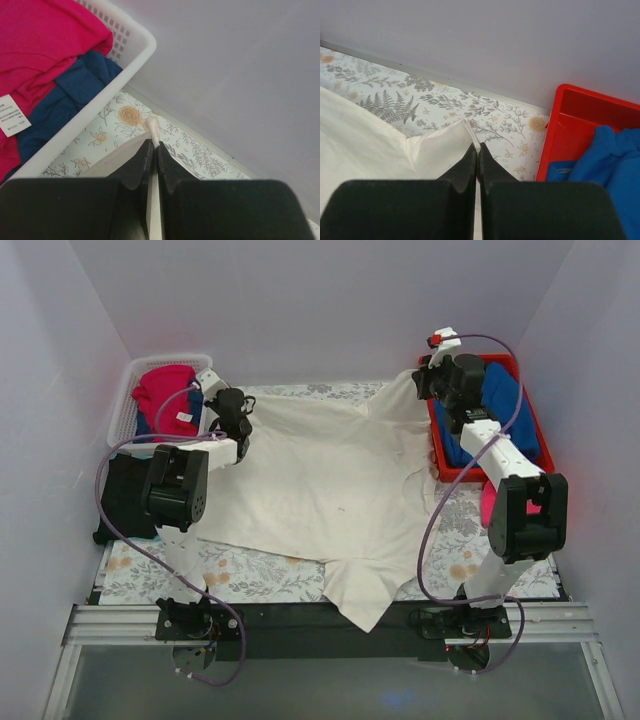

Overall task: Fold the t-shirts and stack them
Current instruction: Fold the flattened tshirt in 1/3 of the way

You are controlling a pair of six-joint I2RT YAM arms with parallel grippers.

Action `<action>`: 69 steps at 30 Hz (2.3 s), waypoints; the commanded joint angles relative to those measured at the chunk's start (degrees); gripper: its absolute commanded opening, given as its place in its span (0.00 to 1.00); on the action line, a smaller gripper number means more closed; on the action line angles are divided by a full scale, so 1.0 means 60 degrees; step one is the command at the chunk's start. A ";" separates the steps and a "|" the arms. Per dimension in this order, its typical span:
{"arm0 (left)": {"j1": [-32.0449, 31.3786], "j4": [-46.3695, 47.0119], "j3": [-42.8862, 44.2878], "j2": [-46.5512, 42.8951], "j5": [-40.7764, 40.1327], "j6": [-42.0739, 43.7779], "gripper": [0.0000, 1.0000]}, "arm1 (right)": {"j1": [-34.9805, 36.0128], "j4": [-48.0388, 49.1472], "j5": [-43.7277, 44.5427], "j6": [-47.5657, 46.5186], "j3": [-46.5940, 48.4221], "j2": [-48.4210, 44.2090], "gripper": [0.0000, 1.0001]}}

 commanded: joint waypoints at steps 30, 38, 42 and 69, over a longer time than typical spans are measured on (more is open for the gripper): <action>0.0094 -0.2658 -0.3126 -0.1545 -0.0276 -0.3618 0.00 | 0.1510 -0.1161 0.2088 0.2183 -0.7439 -0.5260 0.01; 0.0109 -0.6141 -0.1970 -0.1033 -0.0321 -0.5596 0.23 | 0.1642 -0.2039 0.2618 0.2902 -0.7937 -0.5933 0.01; 0.0094 -0.7082 -0.1910 -0.1310 -0.0408 -0.6606 0.41 | 0.1657 -0.2801 0.2867 0.3254 -0.8127 -0.6446 0.22; -0.0184 -0.7054 -0.4897 -0.5485 -0.0395 -0.6974 0.44 | 0.3780 -0.2567 0.1827 0.4089 -0.7087 -0.4397 0.33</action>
